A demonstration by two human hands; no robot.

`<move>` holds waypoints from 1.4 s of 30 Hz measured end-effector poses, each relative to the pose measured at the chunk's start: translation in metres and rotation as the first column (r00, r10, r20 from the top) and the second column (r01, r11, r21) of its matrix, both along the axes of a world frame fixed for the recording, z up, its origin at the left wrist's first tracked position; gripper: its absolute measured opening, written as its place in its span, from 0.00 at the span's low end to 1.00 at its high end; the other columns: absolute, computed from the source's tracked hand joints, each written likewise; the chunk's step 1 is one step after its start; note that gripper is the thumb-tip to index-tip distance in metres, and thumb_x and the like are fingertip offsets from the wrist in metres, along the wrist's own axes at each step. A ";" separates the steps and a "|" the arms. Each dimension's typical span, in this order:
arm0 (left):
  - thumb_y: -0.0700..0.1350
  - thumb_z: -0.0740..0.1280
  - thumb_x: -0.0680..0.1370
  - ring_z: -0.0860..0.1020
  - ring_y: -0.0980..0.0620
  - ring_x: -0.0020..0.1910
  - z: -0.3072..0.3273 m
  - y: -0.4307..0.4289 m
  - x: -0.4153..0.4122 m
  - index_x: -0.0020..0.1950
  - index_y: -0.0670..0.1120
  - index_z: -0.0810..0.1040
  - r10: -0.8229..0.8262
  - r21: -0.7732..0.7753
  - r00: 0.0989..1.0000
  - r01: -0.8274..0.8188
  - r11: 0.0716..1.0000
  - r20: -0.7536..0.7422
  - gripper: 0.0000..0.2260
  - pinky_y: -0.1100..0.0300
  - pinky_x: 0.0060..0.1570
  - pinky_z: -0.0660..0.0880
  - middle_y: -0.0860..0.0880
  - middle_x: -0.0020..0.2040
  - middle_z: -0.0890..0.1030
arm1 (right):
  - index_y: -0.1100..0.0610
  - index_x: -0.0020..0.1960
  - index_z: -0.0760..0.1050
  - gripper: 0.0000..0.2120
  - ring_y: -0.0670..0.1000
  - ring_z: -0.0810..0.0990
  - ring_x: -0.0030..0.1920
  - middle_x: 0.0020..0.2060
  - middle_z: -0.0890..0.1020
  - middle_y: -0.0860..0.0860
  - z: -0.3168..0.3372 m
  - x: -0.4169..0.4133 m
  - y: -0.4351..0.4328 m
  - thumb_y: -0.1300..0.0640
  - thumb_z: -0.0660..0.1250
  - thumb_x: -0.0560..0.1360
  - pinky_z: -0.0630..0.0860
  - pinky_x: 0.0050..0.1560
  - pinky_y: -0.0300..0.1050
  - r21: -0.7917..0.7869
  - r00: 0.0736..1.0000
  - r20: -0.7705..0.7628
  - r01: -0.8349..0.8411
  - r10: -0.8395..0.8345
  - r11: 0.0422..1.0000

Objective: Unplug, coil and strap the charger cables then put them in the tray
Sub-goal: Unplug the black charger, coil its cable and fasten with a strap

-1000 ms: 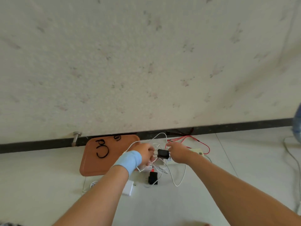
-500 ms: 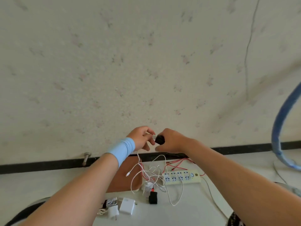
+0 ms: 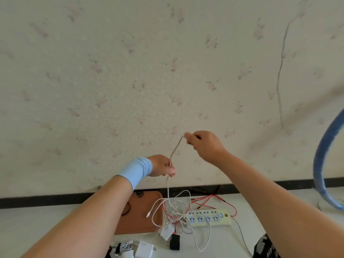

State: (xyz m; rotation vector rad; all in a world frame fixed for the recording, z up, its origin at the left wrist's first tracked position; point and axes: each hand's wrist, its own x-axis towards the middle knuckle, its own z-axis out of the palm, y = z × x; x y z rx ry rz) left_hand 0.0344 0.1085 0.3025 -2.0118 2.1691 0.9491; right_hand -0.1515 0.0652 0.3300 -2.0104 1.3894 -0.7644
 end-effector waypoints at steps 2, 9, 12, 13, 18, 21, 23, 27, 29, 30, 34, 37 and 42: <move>0.46 0.57 0.83 0.78 0.52 0.50 0.001 -0.003 0.002 0.60 0.44 0.80 0.022 0.038 0.999 -0.024 0.999 0.036 0.14 0.60 0.51 0.73 0.48 0.60 0.81 | 0.55 0.47 0.80 0.22 0.51 0.75 0.36 0.37 0.79 0.51 0.005 0.001 -0.005 0.40 0.58 0.82 0.76 0.41 0.53 0.093 0.968 0.233 0.068 -0.088 0.993; 0.41 0.58 0.84 0.78 0.48 0.34 0.027 -0.019 -0.004 0.50 0.40 0.79 0.331 -0.120 0.656 -0.543 0.831 -0.678 0.11 0.59 0.37 0.80 0.42 0.42 0.82 | 0.53 0.51 0.79 0.07 0.51 0.82 0.45 0.45 0.84 0.49 -0.014 0.009 -0.009 0.55 0.63 0.82 0.79 0.45 0.45 0.228 0.991 0.019 -0.130 0.129 0.965; 0.41 0.58 0.84 0.76 0.50 0.34 0.042 -0.015 -0.012 0.50 0.41 0.79 0.237 -0.041 0.421 -0.554 0.832 -0.876 0.11 0.60 0.37 0.80 0.44 0.41 0.80 | 0.54 0.61 0.75 0.12 0.51 0.81 0.39 0.43 0.82 0.53 -0.020 0.018 -0.001 0.60 0.60 0.80 0.76 0.38 0.43 0.336 0.990 0.036 -0.139 0.135 0.931; 0.41 0.59 0.84 0.76 0.50 0.35 0.045 -0.015 -0.013 0.50 0.41 0.79 0.204 -0.022 0.354 -0.542 0.840 -0.913 0.10 0.60 0.37 0.79 0.44 0.41 0.80 | 0.55 0.63 0.75 0.13 0.52 0.80 0.36 0.40 0.81 0.54 -0.019 0.021 0.001 0.60 0.60 0.79 0.76 0.37 0.43 0.358 0.988 0.091 -0.149 0.124 0.922; 0.41 0.61 0.83 0.77 0.48 0.40 0.050 -0.010 -0.009 0.51 0.43 0.81 0.112 -0.077 0.305 -0.545 0.835 -0.946 0.10 0.57 0.45 0.80 0.45 0.44 0.80 | 0.61 0.55 0.82 0.13 0.54 0.78 0.31 0.29 0.78 0.52 -0.009 0.021 0.008 0.57 0.64 0.77 0.74 0.35 0.42 0.457 0.942 0.138 -0.334 0.305 0.824; 0.40 0.63 0.82 0.79 0.48 0.41 0.053 -0.004 -0.002 0.57 0.44 0.80 0.102 -0.136 0.363 -0.574 0.807 -0.926 0.08 0.56 0.47 0.81 0.46 0.48 0.82 | 0.61 0.45 0.81 0.13 0.54 0.79 0.30 0.27 0.78 0.51 -0.010 0.024 0.011 0.55 0.63 0.81 0.72 0.29 0.37 0.385 0.957 0.047 -0.281 0.286 0.879; 0.41 0.65 0.81 0.80 0.50 0.41 0.055 -0.001 0.002 0.65 0.47 0.75 0.154 -0.104 0.402 -0.551 0.828 -0.903 0.12 0.54 0.47 0.82 0.47 0.54 0.82 | 0.60 0.43 0.80 0.15 0.55 0.79 0.29 0.27 0.77 0.52 -0.010 0.024 0.010 0.55 0.62 0.83 0.71 0.26 0.37 0.343 0.967 0.127 -0.252 0.221 0.905; 0.51 0.61 0.83 0.79 0.49 0.36 0.048 0.010 -0.001 0.57 0.46 0.76 0.329 0.085 0.629 -0.386 0.919 -0.704 0.11 0.51 0.46 0.81 0.47 0.51 0.81 | 0.61 0.40 0.78 0.17 0.55 0.80 0.27 0.27 0.77 0.54 -0.001 0.025 0.012 0.55 0.61 0.84 0.71 0.26 0.38 0.276 0.920 0.358 -0.269 0.161 0.923; 0.57 0.54 0.84 0.79 0.47 0.35 0.044 0.012 -0.004 0.52 0.44 0.78 0.351 0.219 0.624 -0.280 0.935 -0.698 0.20 0.52 0.43 0.80 0.45 0.47 0.82 | 0.62 0.36 0.75 0.20 0.55 0.78 0.27 0.26 0.78 0.57 0.005 0.025 0.015 0.54 0.61 0.84 0.73 0.28 0.38 0.246 0.899 0.418 -0.249 0.129 0.937; 0.59 0.53 0.83 0.79 0.46 0.36 0.045 0.012 -0.005 0.52 0.44 0.79 0.341 0.240 0.611 -0.244 0.940 -0.715 0.22 0.53 0.43 0.79 0.45 0.46 0.82 | 0.62 0.34 0.74 0.21 0.55 0.78 0.26 0.26 0.78 0.59 0.008 0.025 0.017 0.54 0.61 0.84 0.74 0.29 0.38 0.238 0.889 0.444 -0.240 0.115 0.941; 0.61 0.57 0.81 0.82 0.44 0.44 0.050 0.009 -0.002 0.60 0.41 0.79 0.331 0.241 0.603 -0.228 0.944 -0.726 0.25 0.53 0.45 0.79 0.47 0.48 0.82 | 0.62 0.35 0.75 0.20 0.56 0.78 0.26 0.26 0.77 0.58 0.013 0.024 0.018 0.55 0.61 0.84 0.73 0.29 0.41 0.201 0.837 0.546 -0.180 0.042 0.963; 0.52 0.64 0.81 0.83 0.48 0.46 0.044 0.008 -0.006 0.62 0.41 0.79 0.278 0.162 0.707 -0.229 0.960 -0.650 0.17 0.53 0.52 0.80 0.48 0.54 0.81 | 0.61 0.43 0.78 0.14 0.53 0.77 0.26 0.27 0.77 0.53 0.014 0.024 0.018 0.57 0.61 0.83 0.73 0.28 0.43 0.180 0.801 0.599 -0.159 0.020 0.971; 0.49 0.66 0.80 0.84 0.51 0.44 0.035 0.003 -0.012 0.51 0.42 0.82 0.186 -0.064 0.810 -0.265 0.962 -0.557 0.11 0.58 0.50 0.81 0.46 0.47 0.85 | 0.61 0.50 0.81 0.13 0.50 0.77 0.28 0.28 0.77 0.52 0.010 0.019 0.015 0.57 0.60 0.84 0.74 0.30 0.41 0.202 0.842 0.540 -0.114 -0.014 0.973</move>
